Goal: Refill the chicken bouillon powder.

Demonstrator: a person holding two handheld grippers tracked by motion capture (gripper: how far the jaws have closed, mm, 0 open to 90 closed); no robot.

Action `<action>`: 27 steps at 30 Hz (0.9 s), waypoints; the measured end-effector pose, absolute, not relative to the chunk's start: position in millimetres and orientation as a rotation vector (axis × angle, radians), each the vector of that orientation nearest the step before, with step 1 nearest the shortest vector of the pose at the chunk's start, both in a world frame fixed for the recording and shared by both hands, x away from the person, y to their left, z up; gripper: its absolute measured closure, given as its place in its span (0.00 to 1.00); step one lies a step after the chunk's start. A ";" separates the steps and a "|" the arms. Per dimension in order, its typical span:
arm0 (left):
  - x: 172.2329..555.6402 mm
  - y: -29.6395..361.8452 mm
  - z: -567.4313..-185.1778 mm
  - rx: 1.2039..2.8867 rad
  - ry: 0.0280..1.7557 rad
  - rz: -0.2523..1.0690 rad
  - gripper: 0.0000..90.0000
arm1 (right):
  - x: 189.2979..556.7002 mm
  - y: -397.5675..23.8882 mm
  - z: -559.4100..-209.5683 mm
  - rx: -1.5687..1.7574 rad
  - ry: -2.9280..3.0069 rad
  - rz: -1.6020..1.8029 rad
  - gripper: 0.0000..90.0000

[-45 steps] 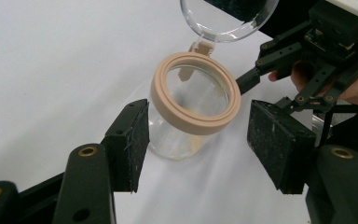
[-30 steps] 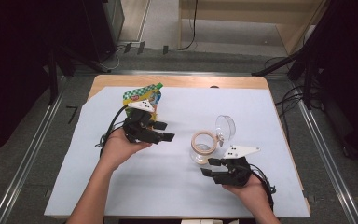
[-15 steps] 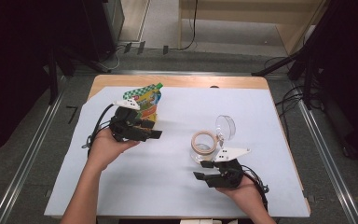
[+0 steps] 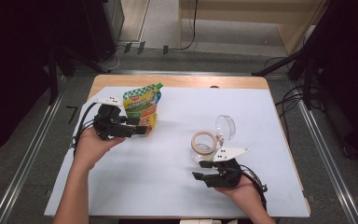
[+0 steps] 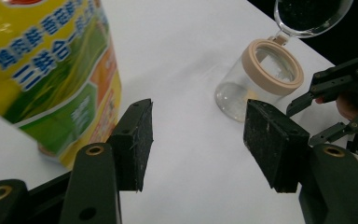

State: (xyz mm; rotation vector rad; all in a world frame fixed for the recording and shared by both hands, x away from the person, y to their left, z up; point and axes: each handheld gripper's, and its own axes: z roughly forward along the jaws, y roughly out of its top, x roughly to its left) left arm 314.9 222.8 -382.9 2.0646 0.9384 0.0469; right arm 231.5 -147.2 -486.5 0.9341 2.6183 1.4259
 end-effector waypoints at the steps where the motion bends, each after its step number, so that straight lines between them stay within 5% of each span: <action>1: 315.1 225.5 -382.7 2.071 0.941 0.051 0.48 | 231.6 -147.0 -486.6 0.934 2.620 1.425 0.55; 20: 331.8 262.6 -401.3 2.045 1.095 0.116 0.51 | 232.1 -143.0 -489.0 0.936 2.637 1.416 0.55; 27: 344.5 255.4 -407.9 1.999 1.091 0.098 0.61 | 230.8 -136.6 -491.7 0.918 2.651 1.412 0.55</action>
